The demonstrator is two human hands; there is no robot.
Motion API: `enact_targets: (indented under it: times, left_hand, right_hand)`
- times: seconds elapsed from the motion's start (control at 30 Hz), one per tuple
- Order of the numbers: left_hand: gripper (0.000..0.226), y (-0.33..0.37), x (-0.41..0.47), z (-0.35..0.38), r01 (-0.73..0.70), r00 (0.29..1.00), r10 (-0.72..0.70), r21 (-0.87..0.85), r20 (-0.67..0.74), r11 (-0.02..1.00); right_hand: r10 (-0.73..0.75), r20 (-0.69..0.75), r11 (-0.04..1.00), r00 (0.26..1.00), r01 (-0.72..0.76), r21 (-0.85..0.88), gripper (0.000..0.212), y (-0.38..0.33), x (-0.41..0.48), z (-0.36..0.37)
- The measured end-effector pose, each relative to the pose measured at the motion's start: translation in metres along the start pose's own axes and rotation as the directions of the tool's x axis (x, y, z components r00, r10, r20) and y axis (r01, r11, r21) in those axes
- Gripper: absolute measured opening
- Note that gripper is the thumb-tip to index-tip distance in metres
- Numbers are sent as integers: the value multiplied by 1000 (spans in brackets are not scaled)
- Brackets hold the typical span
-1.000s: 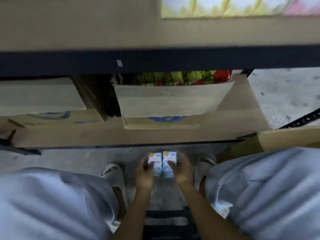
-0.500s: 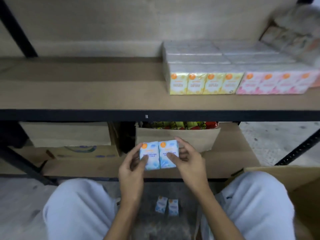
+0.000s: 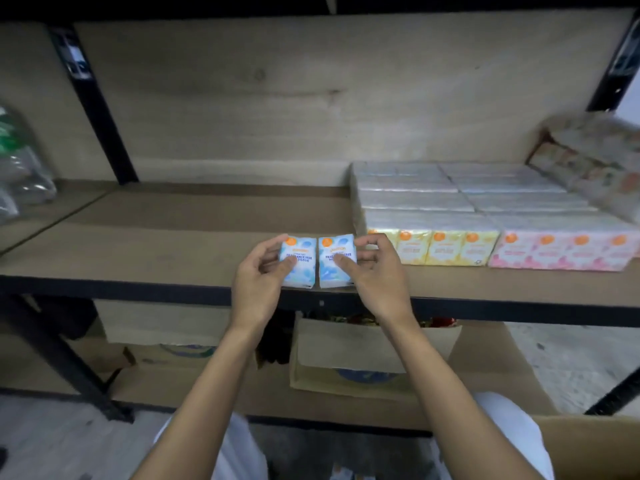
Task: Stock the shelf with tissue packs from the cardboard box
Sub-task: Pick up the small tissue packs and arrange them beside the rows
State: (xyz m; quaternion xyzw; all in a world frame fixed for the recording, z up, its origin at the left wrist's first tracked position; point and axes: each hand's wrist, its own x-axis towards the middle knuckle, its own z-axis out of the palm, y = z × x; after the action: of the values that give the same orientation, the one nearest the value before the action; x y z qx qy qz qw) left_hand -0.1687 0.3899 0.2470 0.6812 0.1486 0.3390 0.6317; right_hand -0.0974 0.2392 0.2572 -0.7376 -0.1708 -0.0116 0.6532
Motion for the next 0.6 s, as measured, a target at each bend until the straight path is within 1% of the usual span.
enact_targets:
  times: [0.13, 0.2, 0.37, 0.43, 0.5, 0.6]
  left_hand:
    - [31, -7, 27, 1, 62, 998, -65, 129, 23, 990]
    - [29, -13, 36, 1, 82, 996, -90, 217, 27, 973]
    - [28, -24, 47, -1, 81, 996, -89, 367, 5, 927]
    - [34, -25, 47, -3, 66, 997, -79, 430, 14, 901]
    - [41, -25, 47, -10, 70, 995, -96, 462, 33, 884]
    - [44, -26, 43, -23, 16, 981, -99, 438, 167, 899]
  right_hand:
    - [6, -11, 986, 1000, -7, -165, 30, 10, 23, 14]
    - [-4, -11, 976, 1000, 2, -218, 29, 15, 30, 20]
    - [-61, 4, 945, 998, 59, -321, 24, 19, 31, 29]
    - [-74, 39, 932, 997, 83, -353, 29, 17, 27, 28]
    - [-72, 113, 915, 991, 111, -387, 39, 15, 21, 24]
    - [-86, 238, 866, 967, 191, -462, 49, 15, 16, 17]
